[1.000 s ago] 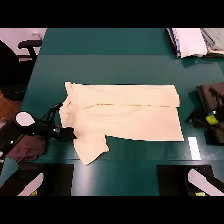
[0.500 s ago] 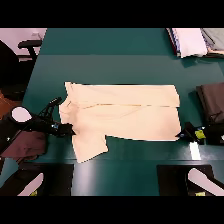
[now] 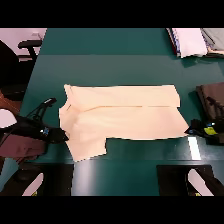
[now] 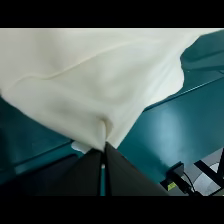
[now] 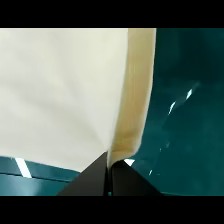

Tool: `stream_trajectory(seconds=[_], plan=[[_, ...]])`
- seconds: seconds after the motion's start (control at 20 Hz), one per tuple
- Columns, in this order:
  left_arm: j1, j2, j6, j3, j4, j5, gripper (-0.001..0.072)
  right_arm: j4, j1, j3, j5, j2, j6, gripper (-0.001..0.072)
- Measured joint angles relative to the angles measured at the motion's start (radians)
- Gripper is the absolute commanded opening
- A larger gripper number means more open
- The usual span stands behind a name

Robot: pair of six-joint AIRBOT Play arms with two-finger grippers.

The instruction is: Fold the shirts.

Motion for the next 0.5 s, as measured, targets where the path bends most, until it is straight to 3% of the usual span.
stream_trajectory(seconds=[0.2, 0.5], plan=[[-0.001, -0.010, 0.012, 0.085, 0.031, 0.034, 0.0024, -0.017, 0.046, 0.116, 0.005, -0.014, 0.026, 0.0015], [-0.001, -0.277, 0.085, 0.259, 0.093, 0.298, 0.0026, -0.020, 0.173, 0.389, -0.085, -0.307, 0.062, 0.0015]])
